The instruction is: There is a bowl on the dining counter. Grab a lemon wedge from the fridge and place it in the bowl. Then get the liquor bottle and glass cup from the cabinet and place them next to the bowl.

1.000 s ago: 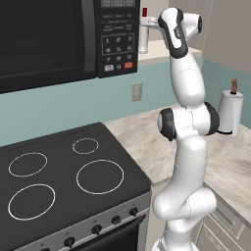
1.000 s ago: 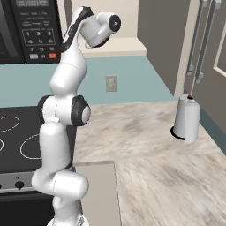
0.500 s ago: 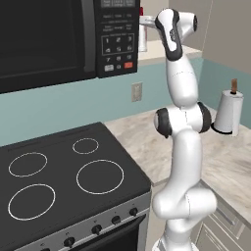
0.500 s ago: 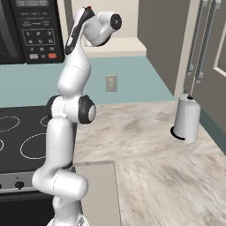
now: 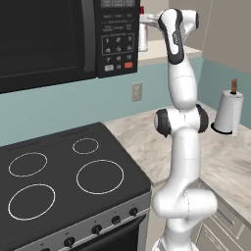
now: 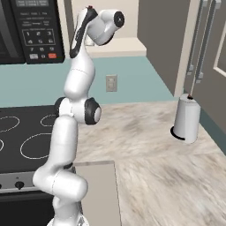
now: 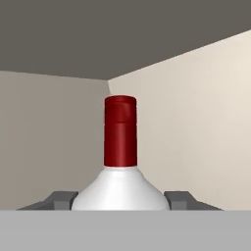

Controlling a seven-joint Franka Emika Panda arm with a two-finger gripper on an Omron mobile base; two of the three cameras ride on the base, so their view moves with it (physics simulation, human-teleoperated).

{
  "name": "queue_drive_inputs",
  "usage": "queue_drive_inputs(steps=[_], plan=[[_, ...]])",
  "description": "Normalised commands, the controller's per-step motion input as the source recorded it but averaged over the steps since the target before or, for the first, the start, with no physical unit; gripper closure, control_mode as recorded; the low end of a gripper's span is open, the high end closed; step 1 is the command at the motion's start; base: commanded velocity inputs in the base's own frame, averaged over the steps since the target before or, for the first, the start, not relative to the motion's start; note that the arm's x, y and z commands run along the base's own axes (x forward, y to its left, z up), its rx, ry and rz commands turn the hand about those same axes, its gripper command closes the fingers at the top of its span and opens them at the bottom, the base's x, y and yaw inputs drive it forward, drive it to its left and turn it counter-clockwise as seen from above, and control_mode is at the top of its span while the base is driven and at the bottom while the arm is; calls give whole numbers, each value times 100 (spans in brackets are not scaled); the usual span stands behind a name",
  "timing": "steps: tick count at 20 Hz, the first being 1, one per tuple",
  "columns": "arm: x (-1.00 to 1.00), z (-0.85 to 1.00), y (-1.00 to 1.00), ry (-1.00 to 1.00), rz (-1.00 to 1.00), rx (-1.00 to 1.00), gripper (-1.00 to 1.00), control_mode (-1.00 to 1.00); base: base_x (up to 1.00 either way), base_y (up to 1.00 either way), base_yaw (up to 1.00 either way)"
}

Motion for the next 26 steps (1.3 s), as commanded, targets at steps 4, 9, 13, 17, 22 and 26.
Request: queue_drive_inputs(steps=[4, 9, 13, 17, 22, 26], plan=[[-50, 19, 0, -4, 5, 2, 100, -100, 0, 0, 0], [-93, 13, 0, -11, 3, 1, 100, -100, 0, 0, 0], [-100, 0, 0, -16, 0, 0, 100, -100, 0, 0, 0], [-100, -18, 0, -18, 0, -1, 100, -100, 0, 0, 0], [-100, -51, 10, -20, -1, -3, 100, -100, 0, 0, 0], [-100, -55, 22, -23, -3, -2, 100, -100, 0, 0, 0]])
